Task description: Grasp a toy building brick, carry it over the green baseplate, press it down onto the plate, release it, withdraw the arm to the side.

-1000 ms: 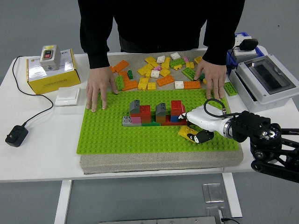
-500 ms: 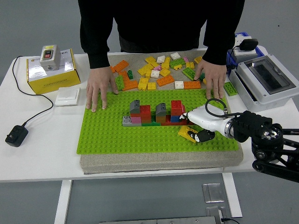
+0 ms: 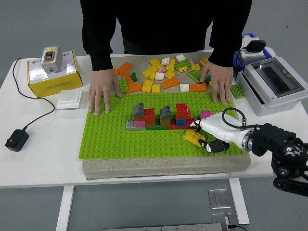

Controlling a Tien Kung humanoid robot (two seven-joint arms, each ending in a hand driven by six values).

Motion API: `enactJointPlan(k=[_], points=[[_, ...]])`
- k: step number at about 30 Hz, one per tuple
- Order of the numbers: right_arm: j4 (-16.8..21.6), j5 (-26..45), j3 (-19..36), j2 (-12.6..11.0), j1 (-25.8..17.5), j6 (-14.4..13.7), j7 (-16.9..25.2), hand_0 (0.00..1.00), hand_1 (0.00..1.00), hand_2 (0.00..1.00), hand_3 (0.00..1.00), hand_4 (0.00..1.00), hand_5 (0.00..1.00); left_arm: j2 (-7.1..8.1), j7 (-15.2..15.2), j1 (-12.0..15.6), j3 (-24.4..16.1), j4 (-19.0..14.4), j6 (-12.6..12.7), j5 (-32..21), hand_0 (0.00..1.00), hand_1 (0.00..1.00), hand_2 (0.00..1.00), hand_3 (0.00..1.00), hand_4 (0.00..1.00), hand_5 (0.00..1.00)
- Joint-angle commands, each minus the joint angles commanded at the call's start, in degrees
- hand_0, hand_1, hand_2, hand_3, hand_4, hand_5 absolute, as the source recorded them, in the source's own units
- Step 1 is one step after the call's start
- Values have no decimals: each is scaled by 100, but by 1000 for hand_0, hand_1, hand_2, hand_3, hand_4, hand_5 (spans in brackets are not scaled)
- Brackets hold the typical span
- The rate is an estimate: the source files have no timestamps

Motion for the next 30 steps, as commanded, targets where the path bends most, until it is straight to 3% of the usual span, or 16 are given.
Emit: enactJointPlan(k=[5,12,14,15,20,21,26,27,30], points=[[360,135,-106,-259,-112,-361,58,240,279,708,799,506,288,9,8,-1,-12,0,1,27,686,637,585,676,115,565],[551,376,-152,-329,-144,-599,176,238,279,703,791,479,282,12,20,-18,-32,0,-6,75,686,636,583,674,114,564],[557,469,-144,-316,-129,-601,216,238,279,703,791,479,282,15,23,-28,-41,0,-8,89,686,636,583,674,114,564],[558,542,-132,-305,-120,-590,243,235,276,690,779,295,252,19,22,-33,-46,0,-8,98,686,635,581,673,114,564],[519,893,-105,-248,-94,-553,367,235,276,690,779,295,252,26,22,-49,-56,0,-10,116,686,635,581,673,114,564],[512,976,-98,-237,-89,-535,393,235,273,686,776,197,267,27,23,-50,-57,0,-9,118,686,635,581,670,115,565],[514,1316,-11,-204,-45,-356,474,235,273,686,776,197,267,30,28,-58,-69,0,-9,132,686,635,581,670,115,565],[513,1390,14,-196,-30,-294,485,238,272,682,776,81,308,31,30,-63,-76,0,-10,141,686,635,580,669,115,564],[490,1576,54,-182,-10,-168,508,238,272,682,776,81,308,36,32,-71,-91,0,-11,160,686,635,580,669,115,564]])
